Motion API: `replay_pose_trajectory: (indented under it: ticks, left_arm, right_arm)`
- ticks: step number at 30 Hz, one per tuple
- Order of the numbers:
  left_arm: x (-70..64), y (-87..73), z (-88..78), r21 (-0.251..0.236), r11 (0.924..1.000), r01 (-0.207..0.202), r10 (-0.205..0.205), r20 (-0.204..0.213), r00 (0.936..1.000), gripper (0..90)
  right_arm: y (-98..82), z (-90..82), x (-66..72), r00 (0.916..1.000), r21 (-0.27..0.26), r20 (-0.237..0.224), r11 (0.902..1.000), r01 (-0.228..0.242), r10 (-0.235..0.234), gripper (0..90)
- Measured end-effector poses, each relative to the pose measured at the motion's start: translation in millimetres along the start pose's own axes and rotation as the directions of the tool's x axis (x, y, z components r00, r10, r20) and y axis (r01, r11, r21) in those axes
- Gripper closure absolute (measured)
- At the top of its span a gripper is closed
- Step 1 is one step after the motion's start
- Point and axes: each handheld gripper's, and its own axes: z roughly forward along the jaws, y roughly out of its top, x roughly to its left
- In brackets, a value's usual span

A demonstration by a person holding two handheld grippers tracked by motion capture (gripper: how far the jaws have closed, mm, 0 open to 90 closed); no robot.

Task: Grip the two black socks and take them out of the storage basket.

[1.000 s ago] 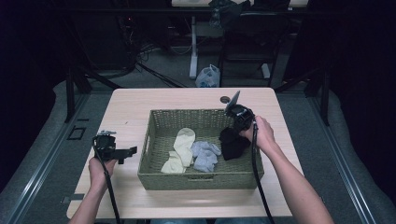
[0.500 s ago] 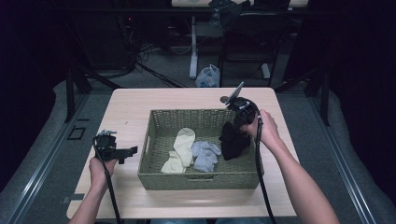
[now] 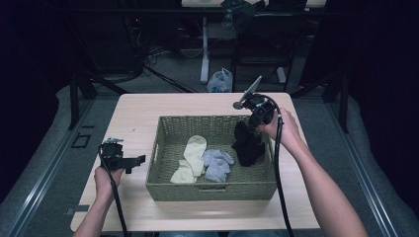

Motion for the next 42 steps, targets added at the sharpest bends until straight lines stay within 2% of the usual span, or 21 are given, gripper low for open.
replay_pose_trajectory:
  ticks: [14, 31, 42]
  left_arm:
    - [-0.5, -0.4, 1.1, -0.003, 1.0000, -0.001, 0.001, 0.000, 1.0000, 0.3]
    - [-0.2, -0.4, 0.7, -0.005, 1.0000, -0.004, 0.004, -0.005, 1.0000, 0.3]
    - [-0.4, -0.4, 0.5, -0.007, 1.0000, -0.003, 0.003, -0.004, 1.0000, 0.3]
  right_arm:
    - [2.3, -33.3, -1.9, 1.0000, -0.049, 0.002, 0.9988, -0.008, 0.008, 87.2]
    - [12.0, -56.1, -1.5, 1.0000, -0.081, 0.002, 0.9967, -0.005, 0.005, 87.2]
    - [18.0, -80.1, 0.2, 1.0000, -0.106, 0.009, 0.9944, 0.002, -0.001, 87.2]
